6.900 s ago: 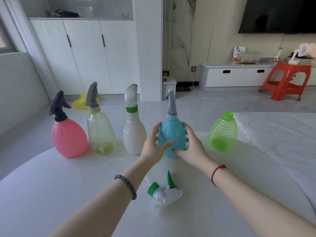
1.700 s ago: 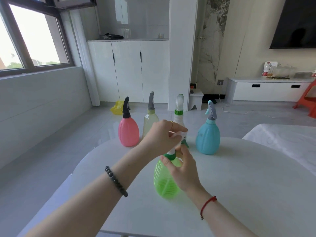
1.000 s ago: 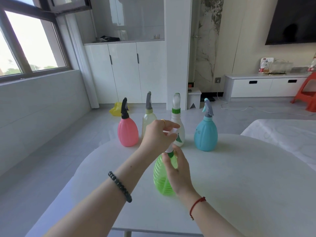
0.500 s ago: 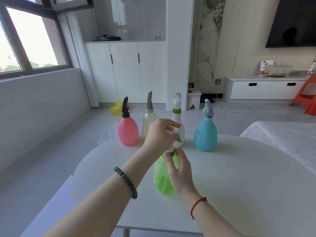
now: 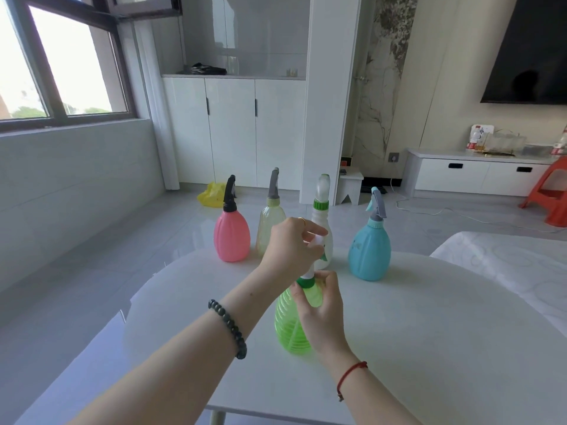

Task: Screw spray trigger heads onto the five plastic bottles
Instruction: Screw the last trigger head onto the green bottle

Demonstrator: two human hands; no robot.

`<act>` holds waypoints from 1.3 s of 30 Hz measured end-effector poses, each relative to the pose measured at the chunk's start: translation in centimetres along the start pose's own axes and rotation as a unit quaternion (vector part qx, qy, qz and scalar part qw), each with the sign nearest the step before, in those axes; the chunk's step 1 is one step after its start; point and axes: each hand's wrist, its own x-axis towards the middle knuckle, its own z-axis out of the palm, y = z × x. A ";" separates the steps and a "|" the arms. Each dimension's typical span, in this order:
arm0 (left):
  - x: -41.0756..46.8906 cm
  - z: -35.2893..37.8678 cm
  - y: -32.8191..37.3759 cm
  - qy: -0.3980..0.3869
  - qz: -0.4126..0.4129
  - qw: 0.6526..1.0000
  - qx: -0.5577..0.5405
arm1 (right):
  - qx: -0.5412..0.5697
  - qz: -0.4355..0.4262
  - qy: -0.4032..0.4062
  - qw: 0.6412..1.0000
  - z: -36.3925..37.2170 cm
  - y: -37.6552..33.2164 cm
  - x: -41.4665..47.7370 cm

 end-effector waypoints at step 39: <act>-0.2 0.0 -1.3 0.014 -0.043 0.993 -0.108 | 0.068 0.049 -0.093 0.992 -0.7 -0.3 0.4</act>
